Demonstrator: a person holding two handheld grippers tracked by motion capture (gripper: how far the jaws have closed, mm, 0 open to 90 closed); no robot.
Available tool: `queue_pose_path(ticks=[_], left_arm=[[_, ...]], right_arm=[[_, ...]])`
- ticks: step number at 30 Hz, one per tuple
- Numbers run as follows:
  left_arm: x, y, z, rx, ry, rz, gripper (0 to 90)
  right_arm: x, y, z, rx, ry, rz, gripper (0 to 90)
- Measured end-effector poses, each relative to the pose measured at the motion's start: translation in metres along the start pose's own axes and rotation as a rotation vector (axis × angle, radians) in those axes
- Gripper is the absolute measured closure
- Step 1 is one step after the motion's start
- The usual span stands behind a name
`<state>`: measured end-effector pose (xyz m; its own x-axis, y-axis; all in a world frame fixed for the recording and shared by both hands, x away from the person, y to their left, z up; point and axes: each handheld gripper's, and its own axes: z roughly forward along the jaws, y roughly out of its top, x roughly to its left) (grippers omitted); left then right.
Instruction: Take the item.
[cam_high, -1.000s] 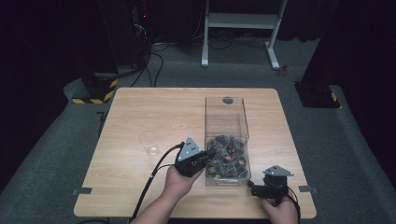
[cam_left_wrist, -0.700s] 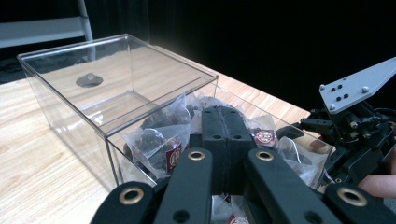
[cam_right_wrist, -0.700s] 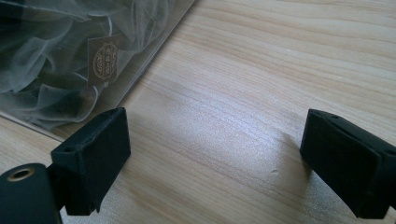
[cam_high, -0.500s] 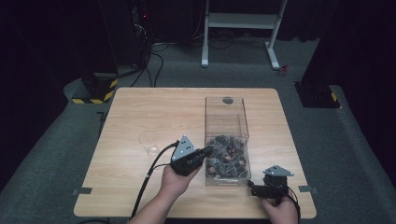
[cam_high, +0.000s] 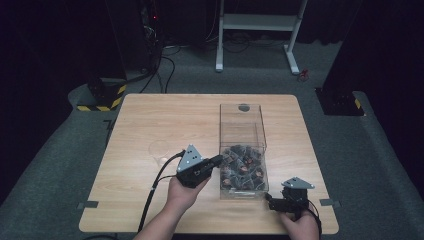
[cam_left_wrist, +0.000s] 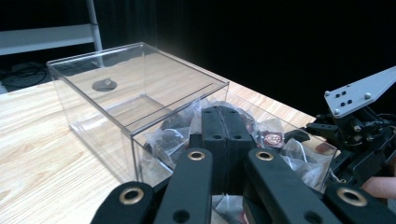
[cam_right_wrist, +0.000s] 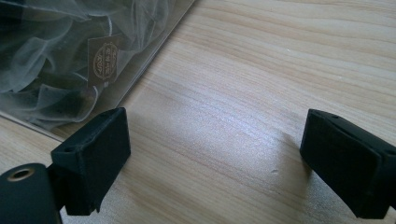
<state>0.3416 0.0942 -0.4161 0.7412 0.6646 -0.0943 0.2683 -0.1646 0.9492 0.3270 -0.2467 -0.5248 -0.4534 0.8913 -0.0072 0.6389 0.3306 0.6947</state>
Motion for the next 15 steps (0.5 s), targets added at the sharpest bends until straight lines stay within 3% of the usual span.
queue_pose_path(ticks=[15], left_arm=[[0.018, -0.006, -0.016, -0.005, 0.036, -0.017, 90.0]], right_arm=[[0.0, 0.0, 0.0, 0.0, 0.0, 0.0, 8.1]])
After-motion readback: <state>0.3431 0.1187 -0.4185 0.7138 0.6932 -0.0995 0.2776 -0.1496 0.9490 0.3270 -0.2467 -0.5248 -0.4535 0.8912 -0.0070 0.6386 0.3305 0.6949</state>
